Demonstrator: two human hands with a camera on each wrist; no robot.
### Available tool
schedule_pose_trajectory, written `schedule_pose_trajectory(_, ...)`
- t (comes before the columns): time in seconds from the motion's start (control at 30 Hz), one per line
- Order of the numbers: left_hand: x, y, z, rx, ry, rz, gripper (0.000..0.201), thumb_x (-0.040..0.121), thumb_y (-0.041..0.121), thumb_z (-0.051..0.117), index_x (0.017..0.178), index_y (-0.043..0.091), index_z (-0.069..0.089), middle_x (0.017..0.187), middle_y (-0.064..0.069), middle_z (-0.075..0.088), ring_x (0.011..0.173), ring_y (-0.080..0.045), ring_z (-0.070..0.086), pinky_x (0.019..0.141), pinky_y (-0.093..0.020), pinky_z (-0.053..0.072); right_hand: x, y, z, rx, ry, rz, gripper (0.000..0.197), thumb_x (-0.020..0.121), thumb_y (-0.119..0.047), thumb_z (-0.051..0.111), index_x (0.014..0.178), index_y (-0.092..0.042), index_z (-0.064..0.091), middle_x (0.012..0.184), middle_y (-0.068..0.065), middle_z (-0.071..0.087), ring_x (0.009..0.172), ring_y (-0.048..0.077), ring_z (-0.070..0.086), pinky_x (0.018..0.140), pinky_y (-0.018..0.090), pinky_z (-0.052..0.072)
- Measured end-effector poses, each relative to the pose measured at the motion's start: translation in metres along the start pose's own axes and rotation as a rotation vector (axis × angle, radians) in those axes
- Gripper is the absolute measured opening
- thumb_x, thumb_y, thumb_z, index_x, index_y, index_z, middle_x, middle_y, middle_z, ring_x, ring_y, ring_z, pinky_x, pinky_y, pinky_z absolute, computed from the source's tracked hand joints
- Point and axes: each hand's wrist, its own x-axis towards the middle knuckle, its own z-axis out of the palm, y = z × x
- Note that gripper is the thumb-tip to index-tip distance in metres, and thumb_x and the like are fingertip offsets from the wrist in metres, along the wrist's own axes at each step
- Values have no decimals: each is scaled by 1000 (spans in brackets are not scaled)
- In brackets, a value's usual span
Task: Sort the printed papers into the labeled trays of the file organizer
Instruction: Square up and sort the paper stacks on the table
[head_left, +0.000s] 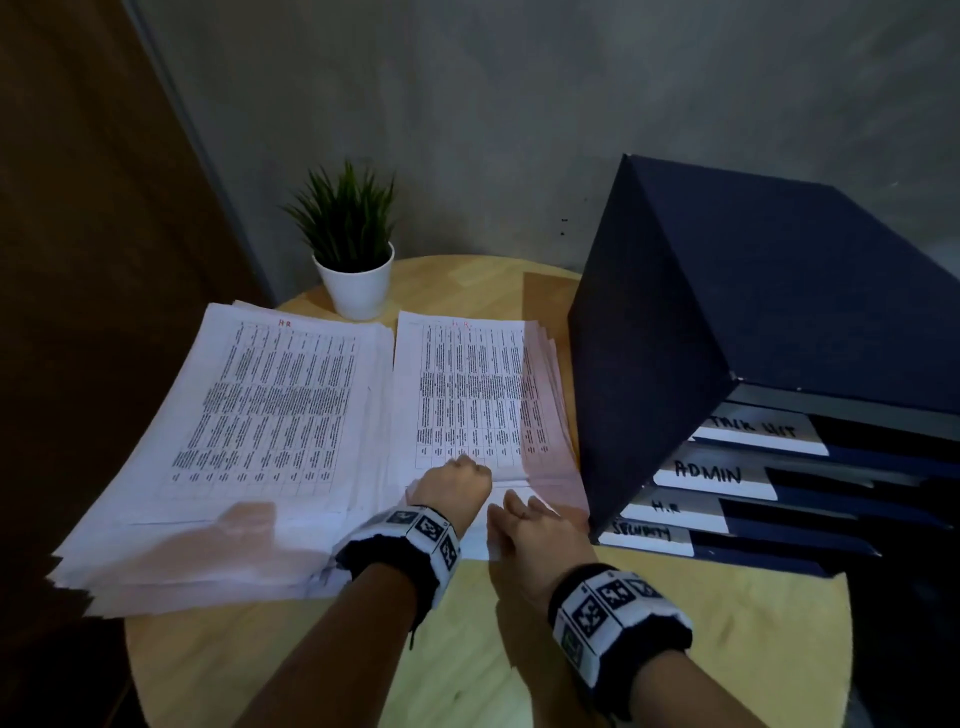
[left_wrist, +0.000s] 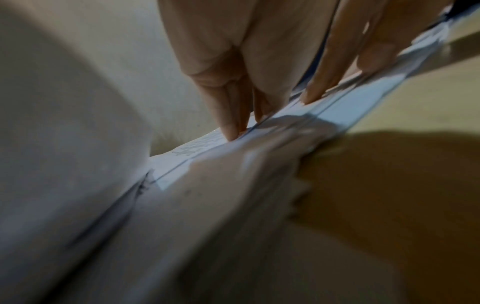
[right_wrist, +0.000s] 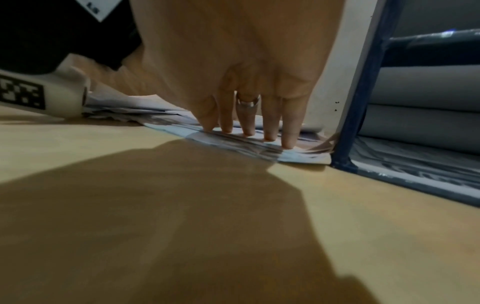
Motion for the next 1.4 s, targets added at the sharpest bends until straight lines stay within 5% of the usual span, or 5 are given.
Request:
schedule_pose_trajectory(0.23,-10,6,-10,-144,3,-124,29,96,-1,32,122,2,45,121,-15,58,110,-35,59,87,-39,46,5,8,-5,149,86,63,29,98,-31,36,116,-21,57,116,7,61,108,29,58,85,33,46)
schedule_pose_trajectory(0.57,-80,36,6,-146,-82,-25,30,94,9,36,122,8,46,121,-11,54,106,-32,58,82,-41,44,-24,4,19,1602,384,683,53,92,-48,44,129,-12,34,123,8,46,113,25,48,105,41,38)
schedule_pose_trajectory(0.7,-106,34,10,-123,42,138,16,50,18,64,66,18,64,63,3,61,49,-14,60,44,-21,41,-43,7,35,1585,468,788,47,87,-20,63,123,-9,35,123,17,49,97,29,51,99,48,43)
schedule_pose_trajectory(0.97,-119,11,31,-488,-101,-27,36,98,41,37,126,24,51,157,3,20,147,-15,14,117,-46,12,-82,26,51,1546,289,834,34,82,18,46,108,0,58,95,18,64,93,39,57,77,43,52)
schedule_pose_trajectory(1.4,-153,-3,-21,-1459,150,-420,49,96,7,48,144,7,34,143,-10,46,131,-27,46,107,-32,34,-138,27,24,1757,273,561,38,89,17,37,111,-7,56,101,20,64,86,35,57,64,36,45)
